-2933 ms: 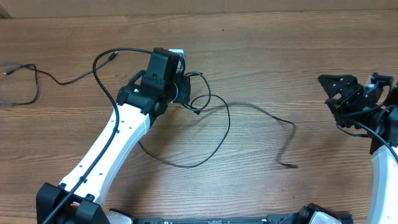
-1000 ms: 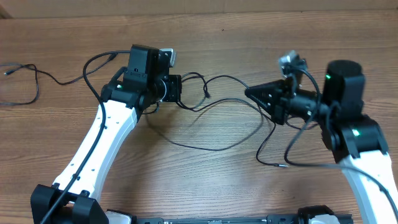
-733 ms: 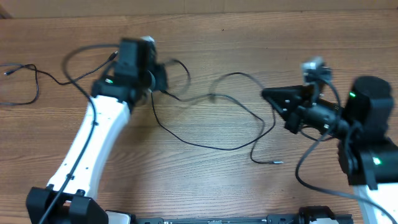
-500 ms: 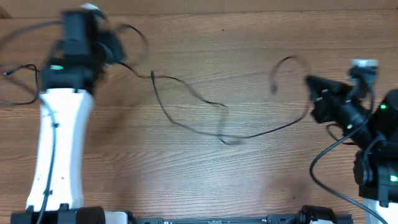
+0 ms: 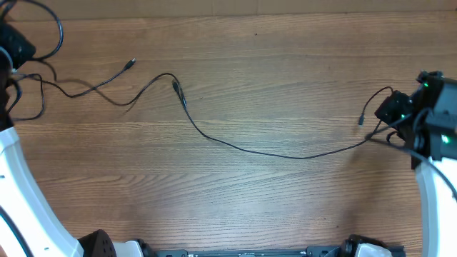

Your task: Untangle cables

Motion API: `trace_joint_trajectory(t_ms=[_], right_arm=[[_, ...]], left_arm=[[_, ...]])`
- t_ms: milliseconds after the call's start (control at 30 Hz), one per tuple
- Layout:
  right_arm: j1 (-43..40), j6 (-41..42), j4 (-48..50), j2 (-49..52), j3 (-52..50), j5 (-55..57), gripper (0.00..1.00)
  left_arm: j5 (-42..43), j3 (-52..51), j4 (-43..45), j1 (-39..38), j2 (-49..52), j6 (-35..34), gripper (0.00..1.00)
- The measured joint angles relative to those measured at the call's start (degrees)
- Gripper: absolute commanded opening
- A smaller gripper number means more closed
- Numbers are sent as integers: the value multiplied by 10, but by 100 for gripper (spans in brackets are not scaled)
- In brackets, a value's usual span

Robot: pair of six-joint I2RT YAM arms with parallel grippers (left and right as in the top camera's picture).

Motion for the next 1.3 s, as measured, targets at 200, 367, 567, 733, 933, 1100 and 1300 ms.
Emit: trace_joint_trajectory(t_ms=[200, 367, 567, 733, 933, 1100, 1300], right_arm=[[0, 6, -9, 109, 0, -3, 4], [0, 8, -18, 179, 0, -41, 18], [0, 13, -14, 195, 0, -84, 38], [0, 11, -22, 195, 0, -94, 49], [0, 11, -42, 195, 0, -100, 61], [0, 14, -46, 195, 0, -103, 64], [0, 14, -48, 195, 0, -103, 70]], left_arm=[[-43, 57, -56, 30, 0, 12, 6], [-112, 86, -127, 90, 0, 16, 4], [-112, 79, -247, 144, 8, -3, 4], [-31, 48, -262, 118, 42, -12, 4], [13, -24, -247, 38, 104, -17, 4], [33, -90, -215, -49, 152, -19, 5], [92, -157, -162, -142, 214, -87, 4]])
